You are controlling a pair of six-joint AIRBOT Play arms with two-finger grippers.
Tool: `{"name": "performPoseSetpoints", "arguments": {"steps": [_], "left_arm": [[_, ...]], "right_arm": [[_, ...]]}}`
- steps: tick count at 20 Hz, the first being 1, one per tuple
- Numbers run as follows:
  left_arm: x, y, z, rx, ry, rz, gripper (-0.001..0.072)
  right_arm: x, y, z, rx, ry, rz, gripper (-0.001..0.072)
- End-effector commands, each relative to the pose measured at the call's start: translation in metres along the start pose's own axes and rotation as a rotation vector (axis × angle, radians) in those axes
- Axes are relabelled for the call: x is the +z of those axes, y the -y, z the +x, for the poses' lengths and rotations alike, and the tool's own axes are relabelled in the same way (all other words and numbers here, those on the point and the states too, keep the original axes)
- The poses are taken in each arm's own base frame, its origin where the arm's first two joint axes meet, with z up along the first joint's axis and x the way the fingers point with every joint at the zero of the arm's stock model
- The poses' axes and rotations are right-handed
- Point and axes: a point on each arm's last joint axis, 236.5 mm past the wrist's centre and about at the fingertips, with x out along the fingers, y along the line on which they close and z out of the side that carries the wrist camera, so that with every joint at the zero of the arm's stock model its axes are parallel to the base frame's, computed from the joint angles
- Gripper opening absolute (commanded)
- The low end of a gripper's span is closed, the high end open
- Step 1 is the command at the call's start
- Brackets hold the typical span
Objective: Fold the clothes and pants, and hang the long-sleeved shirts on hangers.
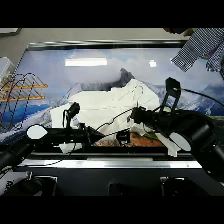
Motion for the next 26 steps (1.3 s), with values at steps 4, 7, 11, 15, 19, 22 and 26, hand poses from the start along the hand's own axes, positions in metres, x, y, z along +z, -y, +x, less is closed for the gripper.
{"name": "performPoseSetpoints", "arguments": {"steps": [4,7,11,15,19,22,26], "left_arm": [[0.001,0.000,0.000,0.000,0.004,0.001,0.0017],[0.001,0.000,0.000,0.000,0.003,0.001,0.0017],[0.001,0.000,0.000,0.000,0.003,0.001,0.0017],[0.001,0.000,0.000,0.000,0.003,0.001,0.0017],[0.001,0.000,0.000,0.000,0.003,0.001,0.0018],[0.001,0.000,0.000,0.000,0.003,0.001,0.0018],[0.000,0.002,0.000,-0.007,-0.001,0.001,0.0018]], "right_arm": [[0.030,0.009,-0.025,-0.011,0.127,0.174,0.0495],[0.058,0.045,-0.059,-0.142,0.181,0.281,0.0495],[0.095,0.085,-0.083,-0.135,0.083,0.216,0.0495],[0.082,0.144,-0.075,-0.142,-0.185,-0.092,0.0491],[0.068,0.167,-0.047,-0.086,-0.380,-0.547,0.0509],[0.071,0.175,-0.020,0.001,-0.437,-0.890,0.0547],[0.075,0.170,0.017,0.150,-0.428,-1.111,0.0551]]}}
